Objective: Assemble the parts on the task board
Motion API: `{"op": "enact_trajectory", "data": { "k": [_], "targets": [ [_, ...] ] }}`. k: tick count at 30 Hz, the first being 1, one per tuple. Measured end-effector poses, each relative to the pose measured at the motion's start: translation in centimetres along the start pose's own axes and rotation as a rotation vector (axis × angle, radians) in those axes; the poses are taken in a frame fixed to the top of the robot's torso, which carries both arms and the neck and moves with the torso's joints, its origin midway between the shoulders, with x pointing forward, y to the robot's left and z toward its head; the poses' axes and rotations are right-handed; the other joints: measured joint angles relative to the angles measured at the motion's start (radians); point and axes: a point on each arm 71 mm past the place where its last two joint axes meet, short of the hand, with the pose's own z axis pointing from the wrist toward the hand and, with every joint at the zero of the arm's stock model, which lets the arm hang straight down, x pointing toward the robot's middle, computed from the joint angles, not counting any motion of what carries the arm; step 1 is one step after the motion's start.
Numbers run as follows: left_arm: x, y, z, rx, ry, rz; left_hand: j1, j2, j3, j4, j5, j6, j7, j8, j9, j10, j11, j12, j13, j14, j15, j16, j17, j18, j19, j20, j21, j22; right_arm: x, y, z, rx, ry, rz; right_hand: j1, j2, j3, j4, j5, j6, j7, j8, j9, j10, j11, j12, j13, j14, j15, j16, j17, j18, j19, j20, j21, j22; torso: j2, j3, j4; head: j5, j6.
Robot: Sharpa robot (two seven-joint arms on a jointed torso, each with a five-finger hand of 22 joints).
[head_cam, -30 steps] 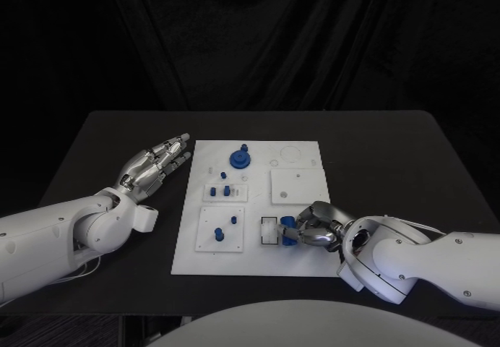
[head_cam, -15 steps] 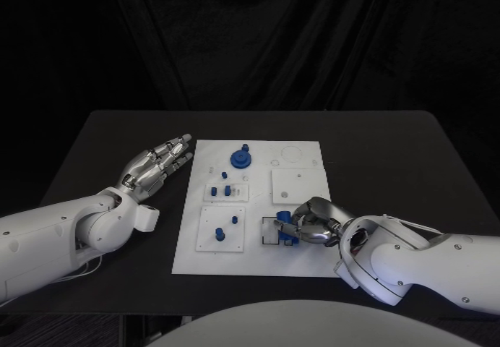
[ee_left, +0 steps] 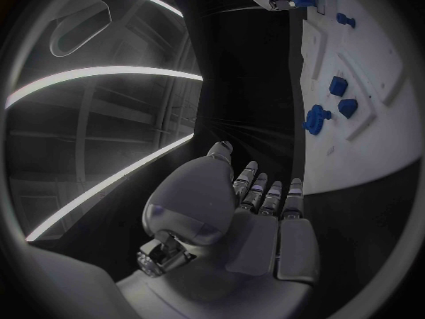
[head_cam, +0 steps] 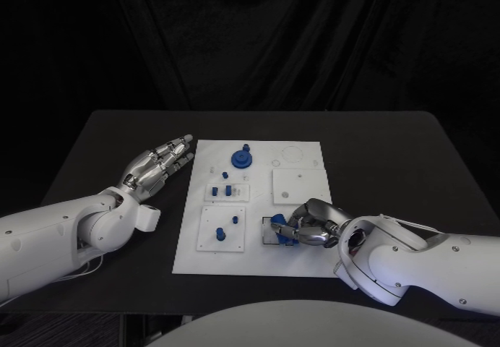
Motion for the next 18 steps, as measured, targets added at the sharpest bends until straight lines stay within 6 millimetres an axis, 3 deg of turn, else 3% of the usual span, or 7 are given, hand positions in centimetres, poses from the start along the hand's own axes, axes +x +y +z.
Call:
{"op": "enact_trajectory", "data": {
  "k": [4,8,13,18],
  "targets": [
    [-0.01,0.03,-0.02,-0.002,0.000,0.000,0.000,0.000,0.000,0.000,0.000,0.000,0.000,0.000,0.000,0.000,0.000,0.000,0.000,0.000,0.000,0.000,0.000,0.000,0.000,0.000,0.000,0.000,0.05,-0.01,0.08,0.003,0.005,-0.007,-0.015,0.003,-0.015,-0.001,-0.023,0.000,0.000,-0.005,0.000,0.000,0.000,0.000,0.000,0.000,0.000,-0.004,0.000,0.000,0.000,0.000,-0.005,0.000,0.000,0.0000,0.0003,0.001,0.000],
    [-0.02,0.09,0.02,-0.004,0.000,0.000,0.004,-0.004,0.004,-0.004,0.000,0.000,0.000,0.000,0.000,0.000,0.000,0.000,0.000,0.000,0.000,0.000,0.000,0.000,0.000,0.000,0.000,0.000,0.00,-0.12,0.20,0.008,0.004,-0.011,-0.041,0.009,-0.038,0.000,-0.016,0.000,0.000,-0.005,0.000,0.000,0.000,0.000,0.000,0.000,0.000,-0.004,0.000,0.000,0.000,0.000,-0.005,0.000,0.000,0.0001,0.0003,0.002,0.000],
    [0.03,0.19,0.03,-0.006,0.001,-0.001,0.004,-0.004,0.004,-0.004,0.000,0.000,0.000,0.000,0.000,0.000,0.000,0.000,0.000,0.000,0.000,0.000,0.000,0.000,0.000,0.000,0.000,0.000,-0.12,-0.30,0.35,0.013,-0.001,-0.013,-0.088,0.041,-0.078,0.002,-0.052,0.000,0.000,-0.005,0.000,0.000,0.000,0.000,0.000,0.000,0.000,-0.008,0.000,0.000,0.000,0.000,-0.012,0.000,0.000,0.0003,0.0000,0.003,0.000],
    [0.00,0.25,0.00,-0.009,0.001,-0.002,0.008,0.000,0.007,-0.007,0.005,0.000,0.000,0.000,0.000,0.000,0.000,0.000,0.000,-0.001,0.005,0.000,0.000,0.000,0.000,0.000,0.000,0.000,-0.22,-0.42,0.49,0.016,-0.007,-0.010,-0.111,0.065,-0.089,0.002,-0.051,0.000,0.000,-0.005,0.001,0.000,0.000,0.000,0.000,0.000,0.000,-0.009,0.000,0.000,0.000,0.000,-0.017,0.000,0.000,0.0009,-0.0002,0.004,0.000]
  ]
}}
